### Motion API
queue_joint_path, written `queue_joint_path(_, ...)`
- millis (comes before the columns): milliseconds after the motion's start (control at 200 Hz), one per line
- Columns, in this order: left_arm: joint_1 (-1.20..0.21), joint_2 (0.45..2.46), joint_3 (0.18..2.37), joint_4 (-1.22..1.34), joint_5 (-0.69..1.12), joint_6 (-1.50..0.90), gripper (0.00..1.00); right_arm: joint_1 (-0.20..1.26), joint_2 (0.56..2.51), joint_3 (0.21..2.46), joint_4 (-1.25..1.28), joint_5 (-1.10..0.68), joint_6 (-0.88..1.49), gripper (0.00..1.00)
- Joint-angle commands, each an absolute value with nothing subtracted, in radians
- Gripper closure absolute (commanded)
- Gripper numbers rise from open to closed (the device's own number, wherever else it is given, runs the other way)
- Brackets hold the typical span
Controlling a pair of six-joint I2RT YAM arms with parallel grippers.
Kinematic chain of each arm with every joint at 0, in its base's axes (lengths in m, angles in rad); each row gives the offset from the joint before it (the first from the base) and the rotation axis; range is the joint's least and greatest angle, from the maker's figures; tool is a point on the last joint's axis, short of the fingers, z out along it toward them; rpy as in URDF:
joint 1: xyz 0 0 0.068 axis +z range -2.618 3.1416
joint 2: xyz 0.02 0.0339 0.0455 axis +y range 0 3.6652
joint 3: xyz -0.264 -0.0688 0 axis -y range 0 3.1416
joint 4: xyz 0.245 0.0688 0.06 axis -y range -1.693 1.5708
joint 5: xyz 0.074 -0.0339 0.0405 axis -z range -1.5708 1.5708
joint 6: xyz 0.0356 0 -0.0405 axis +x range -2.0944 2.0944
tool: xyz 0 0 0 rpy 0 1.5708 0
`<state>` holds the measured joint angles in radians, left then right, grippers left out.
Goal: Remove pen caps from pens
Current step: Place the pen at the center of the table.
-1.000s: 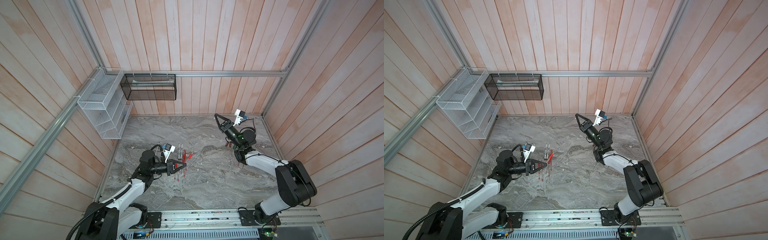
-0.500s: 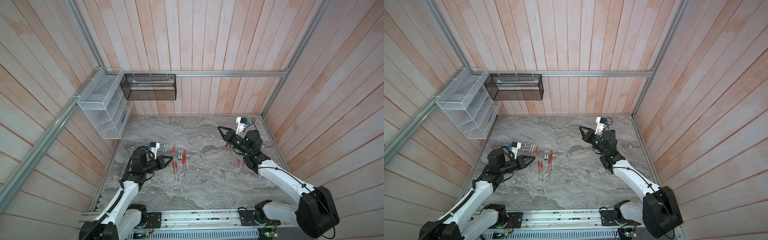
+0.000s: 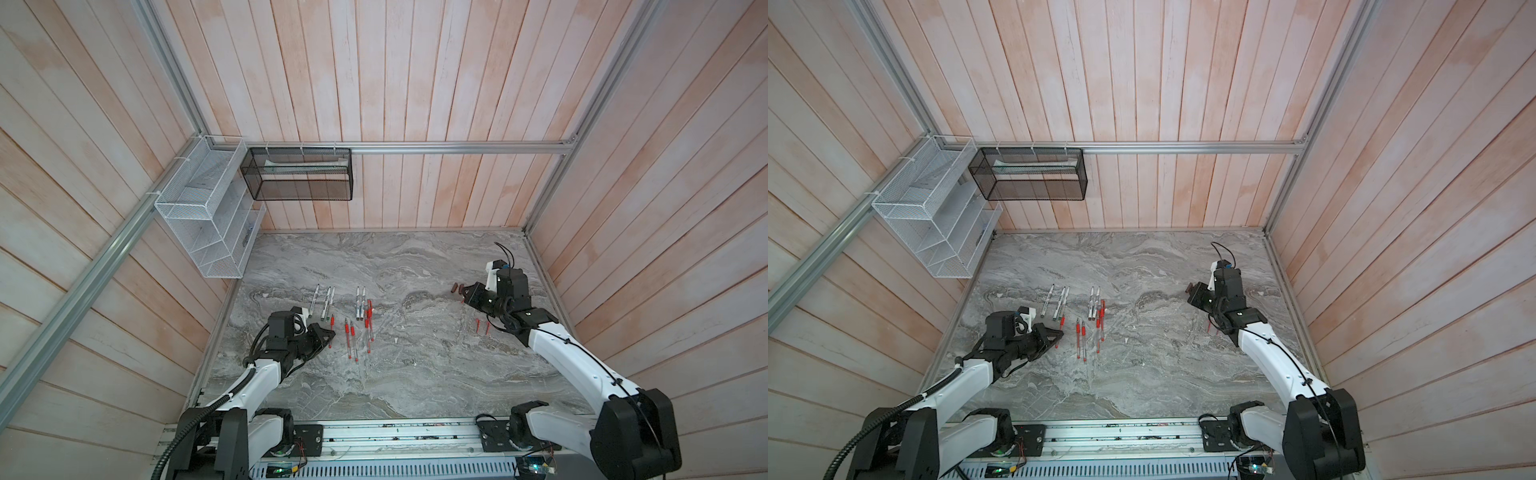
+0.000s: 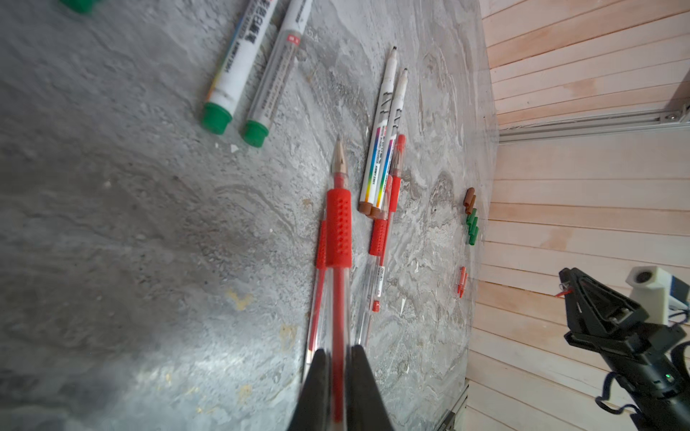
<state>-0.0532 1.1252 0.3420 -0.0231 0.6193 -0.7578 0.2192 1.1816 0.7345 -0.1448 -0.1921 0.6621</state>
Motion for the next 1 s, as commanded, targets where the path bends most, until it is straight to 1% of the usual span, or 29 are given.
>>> queue_joint_path(0, -0.077, 1.148, 0.333, 0.018, 0.592, -0.772, 1.0, 0.182, 1.187, 0.715, -0.243, -0.202, 0.615, 1.0)
queue_joint_path(95, -0.082, 1.166, 0.333, -0.006, 0.575, -0.782, 1.0, 0.157, 1.198, 0.722, -0.281, -0.195, 0.59, 1.0)
queue_joint_path(220, -0.115, 1.203, 0.332, 0.029, 0.578, -0.78, 1.0, 0.133, 1.226, 0.723, -0.303, -0.194, 0.549, 1.0)
queue_joint_path(365, -0.12, 1.244, 0.333, 0.036, 0.576, -0.788, 1.0, 0.113, 1.275, 0.727, -0.325, -0.199, 0.525, 1.0)
queue_joint_path(470, -0.119, 1.239, 0.33, 0.031, 0.565, -0.789, 0.91, 0.109, 1.304, 0.725, -0.319, -0.201, 0.508, 1.0)
queue_joint_path(660, -0.118, 1.213, 0.327, 0.013, 0.553, -0.789, 0.8, 0.102, 1.333, 0.728, -0.317, -0.175, 0.497, 1.0)
queue_joint_path(755, -0.119, 1.231, 0.325, 0.029, 0.554, -0.794, 0.78, 0.094, 1.366, 0.738, -0.317, -0.161, 0.475, 1.0)
queue_joint_path(995, -0.118, 1.252, 0.33, 0.028, 0.548, -0.795, 0.77, 0.091, 1.46, 0.756, -0.312, -0.161, 0.456, 1.0)
